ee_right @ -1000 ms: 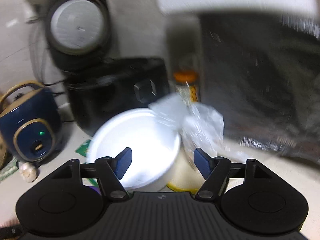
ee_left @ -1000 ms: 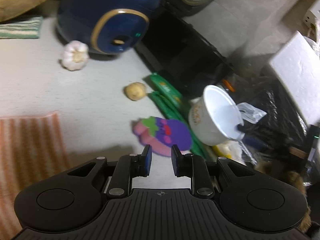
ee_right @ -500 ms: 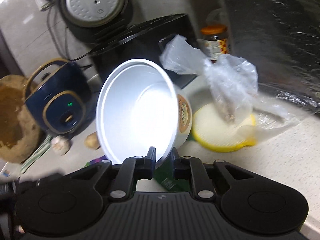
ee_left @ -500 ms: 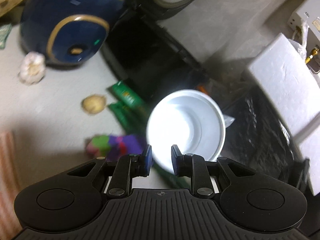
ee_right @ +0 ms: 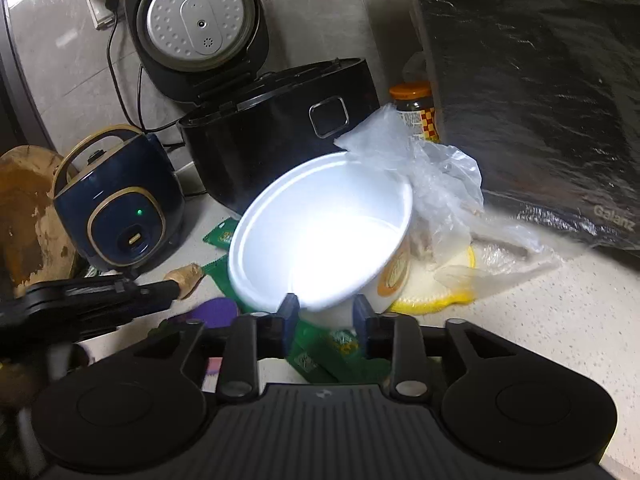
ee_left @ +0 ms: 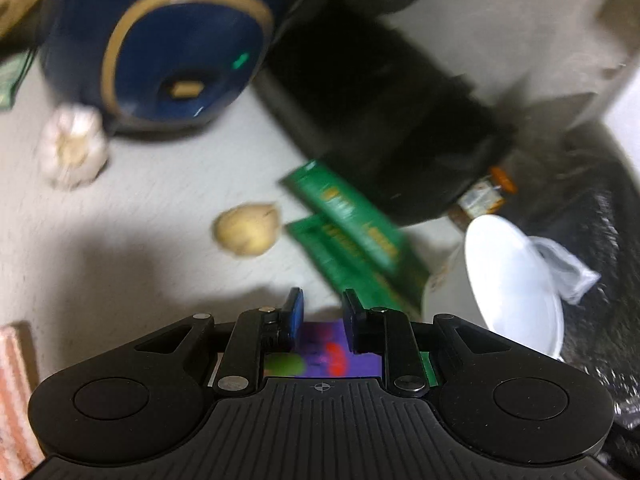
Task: Collect trash
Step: 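Lower the left gripper onto the ginger root and close on it, then hold the ginger with the left gripper while the right gripper reaches the purple sponge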
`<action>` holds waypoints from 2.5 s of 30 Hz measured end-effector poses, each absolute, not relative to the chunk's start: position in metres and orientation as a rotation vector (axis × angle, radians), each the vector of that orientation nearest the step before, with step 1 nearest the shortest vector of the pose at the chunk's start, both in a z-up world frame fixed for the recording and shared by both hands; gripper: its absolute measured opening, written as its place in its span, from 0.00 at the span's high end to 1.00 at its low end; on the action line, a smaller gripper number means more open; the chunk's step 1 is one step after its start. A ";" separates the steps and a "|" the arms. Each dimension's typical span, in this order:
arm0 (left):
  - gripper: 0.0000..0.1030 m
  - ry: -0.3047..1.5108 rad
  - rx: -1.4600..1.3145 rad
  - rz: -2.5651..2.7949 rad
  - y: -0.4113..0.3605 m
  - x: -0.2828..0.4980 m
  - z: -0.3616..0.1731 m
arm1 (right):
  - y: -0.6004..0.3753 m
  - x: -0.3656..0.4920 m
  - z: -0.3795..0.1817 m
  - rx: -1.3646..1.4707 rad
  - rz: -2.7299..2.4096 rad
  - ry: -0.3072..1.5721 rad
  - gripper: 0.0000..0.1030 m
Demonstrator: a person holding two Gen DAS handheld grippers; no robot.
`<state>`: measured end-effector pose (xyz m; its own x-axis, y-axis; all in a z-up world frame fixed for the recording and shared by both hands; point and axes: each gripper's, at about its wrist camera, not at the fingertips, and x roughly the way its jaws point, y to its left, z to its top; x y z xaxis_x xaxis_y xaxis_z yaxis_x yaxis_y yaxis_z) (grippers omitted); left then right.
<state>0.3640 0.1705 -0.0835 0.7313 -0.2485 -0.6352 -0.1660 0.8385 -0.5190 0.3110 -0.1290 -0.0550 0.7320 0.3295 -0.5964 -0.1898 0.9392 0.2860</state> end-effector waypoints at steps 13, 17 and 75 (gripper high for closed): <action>0.76 0.719 -0.513 -0.133 0.160 0.327 -0.060 | -0.071 0.295 -0.084 0.112 0.440 0.781 0.45; 0.76 0.557 -0.174 0.024 0.146 0.344 -0.041 | -0.053 0.284 -0.084 0.025 0.465 0.759 0.44; 0.61 0.819 -0.168 -0.020 0.161 0.282 -0.086 | -0.021 0.298 -0.092 0.003 0.446 0.708 0.29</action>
<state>0.2820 0.1612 -0.0860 0.6839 -0.0824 -0.7249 -0.0469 0.9866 -0.1564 0.2985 -0.0206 -0.0916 0.6695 0.3968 -0.6279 -0.3949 0.9061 0.1515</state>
